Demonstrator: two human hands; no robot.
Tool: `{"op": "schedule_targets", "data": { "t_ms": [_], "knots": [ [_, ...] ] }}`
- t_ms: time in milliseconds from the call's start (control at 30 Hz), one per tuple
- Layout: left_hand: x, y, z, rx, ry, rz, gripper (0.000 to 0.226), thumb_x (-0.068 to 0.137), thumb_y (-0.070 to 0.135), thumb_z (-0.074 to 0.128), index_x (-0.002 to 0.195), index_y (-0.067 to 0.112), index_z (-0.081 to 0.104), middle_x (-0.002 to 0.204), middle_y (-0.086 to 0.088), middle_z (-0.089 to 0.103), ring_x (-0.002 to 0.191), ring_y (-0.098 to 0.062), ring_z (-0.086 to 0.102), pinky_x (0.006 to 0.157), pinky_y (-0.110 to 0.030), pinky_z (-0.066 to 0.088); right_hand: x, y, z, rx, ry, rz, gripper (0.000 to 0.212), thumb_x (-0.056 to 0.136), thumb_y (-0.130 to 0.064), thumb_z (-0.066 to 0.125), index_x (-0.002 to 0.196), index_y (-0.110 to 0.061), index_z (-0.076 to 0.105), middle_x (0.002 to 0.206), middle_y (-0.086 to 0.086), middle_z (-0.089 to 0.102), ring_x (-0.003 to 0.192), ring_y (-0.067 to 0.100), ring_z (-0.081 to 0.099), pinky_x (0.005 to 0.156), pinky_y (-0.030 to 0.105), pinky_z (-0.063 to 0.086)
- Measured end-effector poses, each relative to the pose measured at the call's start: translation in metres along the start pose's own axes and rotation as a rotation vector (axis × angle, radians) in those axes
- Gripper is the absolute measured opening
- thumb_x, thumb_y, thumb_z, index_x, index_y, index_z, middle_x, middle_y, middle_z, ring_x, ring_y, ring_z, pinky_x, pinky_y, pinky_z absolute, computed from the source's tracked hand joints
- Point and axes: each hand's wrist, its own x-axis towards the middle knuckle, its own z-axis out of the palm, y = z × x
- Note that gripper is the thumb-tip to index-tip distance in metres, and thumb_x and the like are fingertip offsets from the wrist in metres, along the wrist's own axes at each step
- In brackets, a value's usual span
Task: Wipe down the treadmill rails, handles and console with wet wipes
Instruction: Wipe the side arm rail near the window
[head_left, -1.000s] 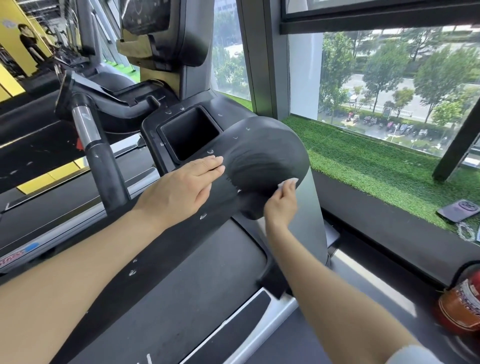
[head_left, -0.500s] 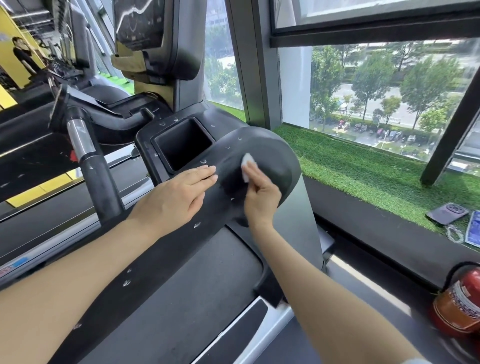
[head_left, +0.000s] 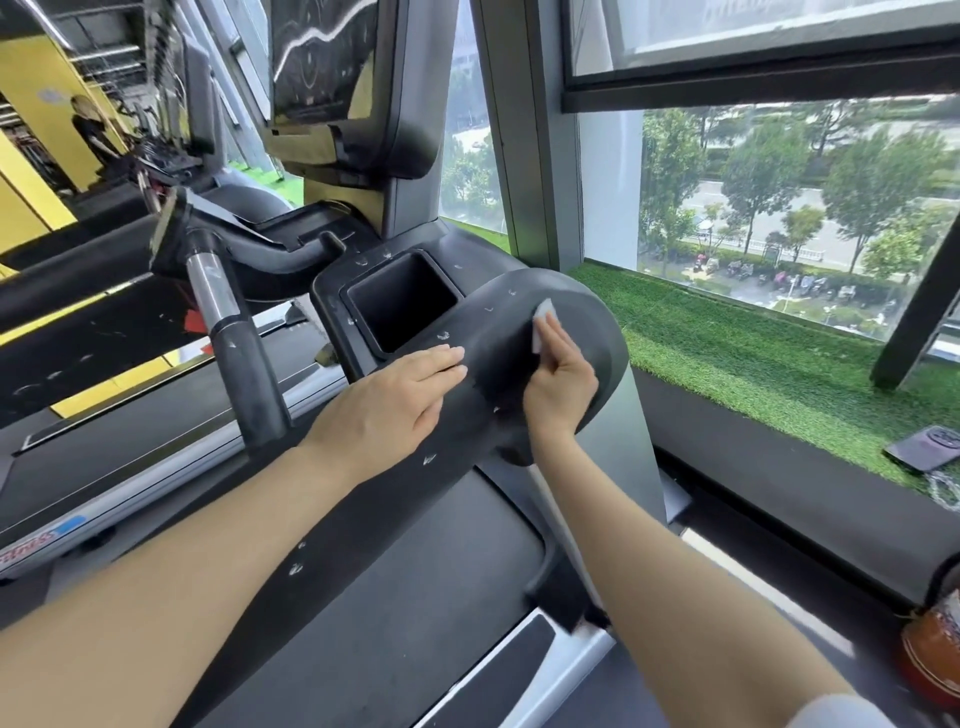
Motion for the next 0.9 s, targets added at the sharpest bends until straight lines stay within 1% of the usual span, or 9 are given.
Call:
{"op": "schedule_targets", "data": {
  "t_ms": [100, 200, 333, 467, 533, 600, 667, 800, 900],
  "knots": [
    [-0.011, 0.002, -0.010, 0.024, 0.011, -0.014, 0.040, 0.083, 0.004, 0.065, 0.122, 0.015, 0.064, 0.127, 0.004, 0.060, 0.114, -0.014, 0.057, 0.078, -0.035, 0.057, 0.002, -0.002, 0.005, -0.049, 0.046, 0.039, 0.040, 0.092, 0.007, 0.044, 0.118, -0.013, 0.067, 0.130, -0.003, 0.059, 0.124, 0.008, 0.051, 0.100, 0.004, 0.032],
    [-0.027, -0.004, -0.018, 0.045, 0.021, -0.013, 0.040, 0.082, 0.006, 0.067, 0.121, 0.016, 0.063, 0.122, 0.005, 0.061, 0.109, -0.011, 0.052, 0.073, -0.032, 0.054, -0.036, -0.006, 0.018, -0.015, -0.098, -0.136, 0.046, 0.088, 0.014, 0.042, 0.119, -0.010, 0.066, 0.130, -0.006, 0.057, 0.127, 0.003, 0.047, 0.105, 0.010, 0.031],
    [-0.038, -0.012, -0.021, 0.008, 0.007, -0.080, 0.042, 0.087, 0.013, 0.064, 0.128, 0.017, 0.058, 0.128, 0.005, 0.057, 0.114, -0.011, 0.049, 0.079, -0.033, 0.052, -0.088, -0.004, 0.022, -0.047, -0.220, -0.258, 0.055, 0.083, 0.020, 0.043, 0.123, -0.010, 0.064, 0.134, -0.005, 0.053, 0.128, -0.006, 0.040, 0.108, 0.011, 0.028],
    [-0.040, -0.015, -0.018, -0.043, 0.003, -0.077, 0.041, 0.089, 0.012, 0.061, 0.130, 0.017, 0.056, 0.130, 0.005, 0.055, 0.118, -0.010, 0.047, 0.086, -0.033, 0.049, -0.109, 0.000, 0.014, -0.063, -0.332, -0.382, 0.051, 0.084, 0.020, 0.048, 0.125, -0.008, 0.061, 0.137, -0.003, 0.049, 0.130, 0.003, 0.042, 0.111, 0.020, 0.031],
    [-0.039, -0.016, -0.017, -0.079, 0.009, -0.081, 0.040, 0.090, 0.012, 0.059, 0.130, 0.017, 0.057, 0.129, 0.004, 0.056, 0.119, -0.011, 0.047, 0.090, -0.027, 0.044, -0.091, 0.004, 0.013, -0.047, -0.263, -0.314, 0.046, 0.089, 0.014, 0.046, 0.127, -0.009, 0.060, 0.139, -0.005, 0.048, 0.131, 0.004, 0.042, 0.112, 0.025, 0.031],
    [-0.039, -0.015, -0.017, -0.095, 0.023, -0.084, 0.039, 0.090, 0.011, 0.059, 0.129, 0.016, 0.058, 0.128, 0.004, 0.057, 0.118, -0.012, 0.048, 0.090, -0.024, 0.040, -0.061, 0.010, 0.012, -0.028, -0.097, -0.077, 0.041, 0.095, 0.002, 0.045, 0.131, -0.014, 0.057, 0.141, -0.009, 0.046, 0.130, -0.003, 0.039, 0.111, 0.026, 0.032],
    [-0.040, -0.015, -0.016, -0.090, 0.033, -0.083, 0.039, 0.090, 0.011, 0.059, 0.129, 0.016, 0.058, 0.127, 0.005, 0.057, 0.118, -0.011, 0.048, 0.089, -0.024, 0.040, -0.047, 0.015, 0.011, -0.030, 0.018, 0.059, 0.040, 0.099, -0.005, 0.043, 0.136, -0.017, 0.052, 0.145, -0.011, 0.042, 0.132, -0.005, 0.035, 0.111, 0.026, 0.030],
    [-0.040, -0.017, -0.013, -0.075, 0.036, -0.063, 0.041, 0.088, 0.008, 0.062, 0.128, 0.014, 0.059, 0.127, 0.002, 0.059, 0.116, -0.010, 0.046, 0.094, -0.022, 0.039, -0.108, 0.003, 0.026, -0.012, -0.092, -0.102, 0.049, 0.095, 0.006, 0.039, 0.140, -0.013, 0.047, 0.149, -0.008, 0.036, 0.138, -0.001, 0.029, 0.114, 0.020, 0.025],
    [-0.040, -0.016, -0.013, -0.067, 0.023, -0.068, 0.041, 0.088, 0.008, 0.061, 0.129, 0.014, 0.058, 0.127, 0.002, 0.058, 0.117, -0.010, 0.046, 0.094, -0.021, 0.037, -0.128, 0.010, 0.019, 0.004, -0.175, -0.180, 0.053, 0.090, 0.013, 0.041, 0.135, -0.013, 0.052, 0.146, -0.008, 0.040, 0.136, 0.000, 0.034, 0.112, 0.019, 0.028]
  ]
}}
